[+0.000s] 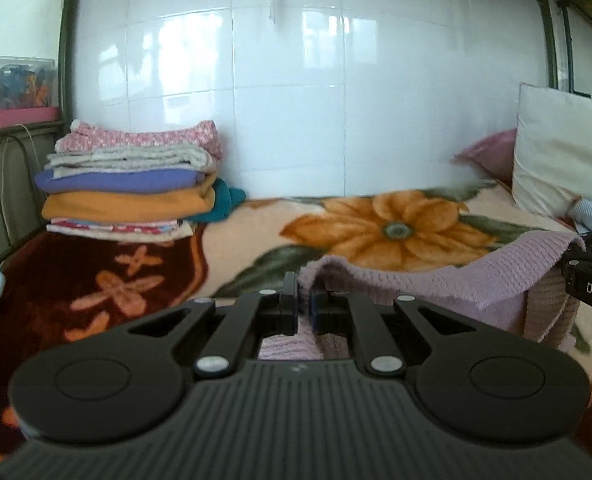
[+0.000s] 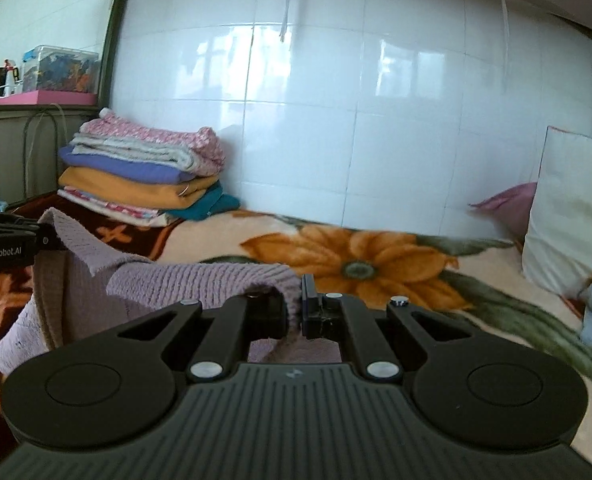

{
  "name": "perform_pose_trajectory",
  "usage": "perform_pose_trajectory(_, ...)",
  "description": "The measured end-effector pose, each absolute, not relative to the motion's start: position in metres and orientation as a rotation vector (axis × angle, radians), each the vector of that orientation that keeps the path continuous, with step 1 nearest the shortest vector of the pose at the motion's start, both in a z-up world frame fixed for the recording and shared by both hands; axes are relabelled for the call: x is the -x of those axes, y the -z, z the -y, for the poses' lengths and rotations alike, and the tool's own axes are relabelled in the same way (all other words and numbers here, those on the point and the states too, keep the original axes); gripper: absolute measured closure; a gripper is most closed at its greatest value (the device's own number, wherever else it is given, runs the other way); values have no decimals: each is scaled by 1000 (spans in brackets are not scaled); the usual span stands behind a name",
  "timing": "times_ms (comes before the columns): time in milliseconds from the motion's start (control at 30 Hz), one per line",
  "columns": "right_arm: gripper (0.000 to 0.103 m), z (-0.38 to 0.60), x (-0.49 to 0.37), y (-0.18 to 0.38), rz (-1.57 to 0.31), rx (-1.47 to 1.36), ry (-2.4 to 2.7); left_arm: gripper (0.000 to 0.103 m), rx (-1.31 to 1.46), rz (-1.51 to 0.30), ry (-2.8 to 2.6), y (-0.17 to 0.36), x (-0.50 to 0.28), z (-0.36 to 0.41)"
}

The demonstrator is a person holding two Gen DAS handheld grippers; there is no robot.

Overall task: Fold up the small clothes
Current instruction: 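Lift the held hem and fold it toward the collar with both grippers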

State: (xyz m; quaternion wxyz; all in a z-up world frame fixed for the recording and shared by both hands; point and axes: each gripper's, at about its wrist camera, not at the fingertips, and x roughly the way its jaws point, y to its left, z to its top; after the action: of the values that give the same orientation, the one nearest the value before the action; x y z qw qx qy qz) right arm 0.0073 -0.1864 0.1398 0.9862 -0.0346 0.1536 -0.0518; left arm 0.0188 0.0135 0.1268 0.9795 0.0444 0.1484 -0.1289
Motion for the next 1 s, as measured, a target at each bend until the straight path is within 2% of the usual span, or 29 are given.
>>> perform_pose_trajectory(333, 96, 194, -82, -115, -360, 110, 157, 94, -125, -282, 252, -126, -79, 9)
perform_pose_trajectory(867, 96, 205, -164, -7, -567, 59, 219, 94, -91, -515, 244, -31, -170, 18)
perform_pose_trajectory(967, 95, 209, -164, -2, -566, 23, 220, 92, -78, -558, 255, -22, -180, 18)
perform_pose_trajectory(1000, 90, 210, -163, -4, -562, 13, 219, 92, -73, -560, 265, -21, -182, 18)
